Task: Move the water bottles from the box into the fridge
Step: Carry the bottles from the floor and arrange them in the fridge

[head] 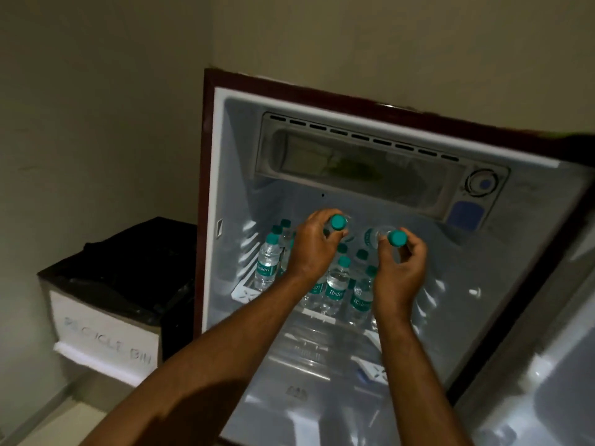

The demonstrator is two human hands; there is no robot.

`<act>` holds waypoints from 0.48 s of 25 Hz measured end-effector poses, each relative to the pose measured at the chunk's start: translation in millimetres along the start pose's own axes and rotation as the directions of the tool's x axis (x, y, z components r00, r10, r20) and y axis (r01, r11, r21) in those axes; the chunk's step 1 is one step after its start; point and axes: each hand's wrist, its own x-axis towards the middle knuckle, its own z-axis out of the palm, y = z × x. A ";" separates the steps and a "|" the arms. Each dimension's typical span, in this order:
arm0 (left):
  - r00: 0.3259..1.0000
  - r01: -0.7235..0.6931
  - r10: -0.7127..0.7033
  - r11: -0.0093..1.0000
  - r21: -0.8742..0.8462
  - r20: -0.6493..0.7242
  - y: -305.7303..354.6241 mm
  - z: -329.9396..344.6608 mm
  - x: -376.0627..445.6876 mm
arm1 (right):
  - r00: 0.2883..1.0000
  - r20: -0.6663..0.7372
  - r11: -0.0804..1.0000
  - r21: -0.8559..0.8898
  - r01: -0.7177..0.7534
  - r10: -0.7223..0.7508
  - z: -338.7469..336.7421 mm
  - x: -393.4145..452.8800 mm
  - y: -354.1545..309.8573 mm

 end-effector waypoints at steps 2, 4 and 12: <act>0.999 0.043 -0.043 0.999 -0.011 0.024 -11.5 16.6 13.1 | 0.998 -0.054 1.000 -0.019 -0.011 0.010 6.8 9.5 11.5; 0.994 0.090 -0.091 0.996 0.009 0.057 -20.9 34.0 27.5 | 0.996 -0.086 0.999 -0.049 0.008 -0.012 14.7 23.2 21.3; 0.959 0.225 -0.225 0.974 0.019 0.171 -55.8 85.4 90.7 | 0.991 0.047 0.961 -0.244 0.129 -0.122 36.6 106.3 66.6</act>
